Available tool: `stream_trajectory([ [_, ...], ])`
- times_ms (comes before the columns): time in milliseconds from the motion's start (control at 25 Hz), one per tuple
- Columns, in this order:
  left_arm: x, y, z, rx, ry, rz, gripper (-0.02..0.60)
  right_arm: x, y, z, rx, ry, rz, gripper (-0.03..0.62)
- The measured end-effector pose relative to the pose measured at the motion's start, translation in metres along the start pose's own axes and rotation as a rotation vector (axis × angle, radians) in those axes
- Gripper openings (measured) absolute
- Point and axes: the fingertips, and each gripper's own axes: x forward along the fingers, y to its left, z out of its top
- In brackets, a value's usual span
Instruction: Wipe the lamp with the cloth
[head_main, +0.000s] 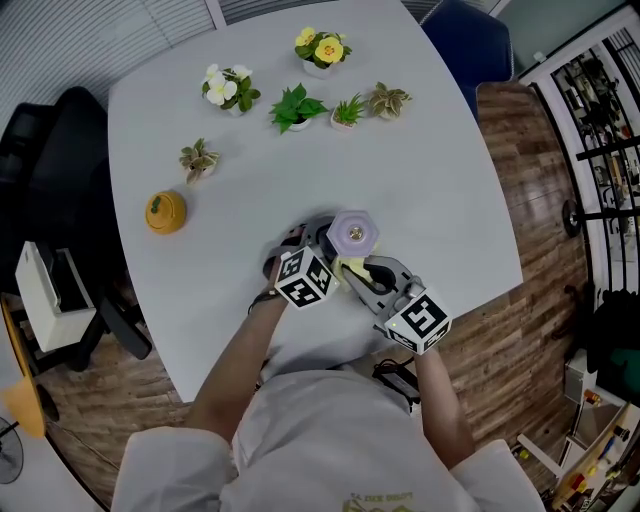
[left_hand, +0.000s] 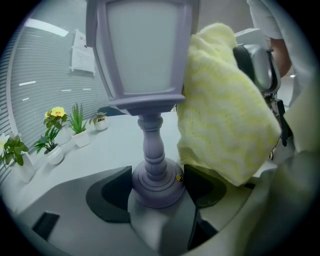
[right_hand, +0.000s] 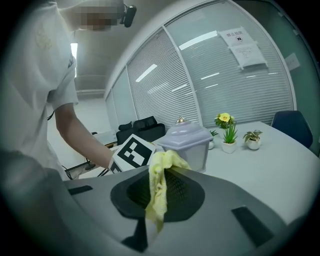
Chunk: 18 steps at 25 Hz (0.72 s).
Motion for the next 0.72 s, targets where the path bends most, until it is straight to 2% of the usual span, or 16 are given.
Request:
stream_trajectory([
  [240,-0.001,0.000,0.001,0.002,0.000,0.000,0.306,0.013,0.008,0.006,-0.096,0.043,-0.035,0.028],
  [520,0.000,-0.001,0.001,-0.001,-0.004,0.003,0.307,0.022,0.007,0.008,-0.046,-0.021,-0.011,0.026],
  [720,0.000,0.001,0.000,0.000,-0.002,0.001,0.305,0.014,0.000,0.003,-0.023,-0.025,-0.021,0.026],
])
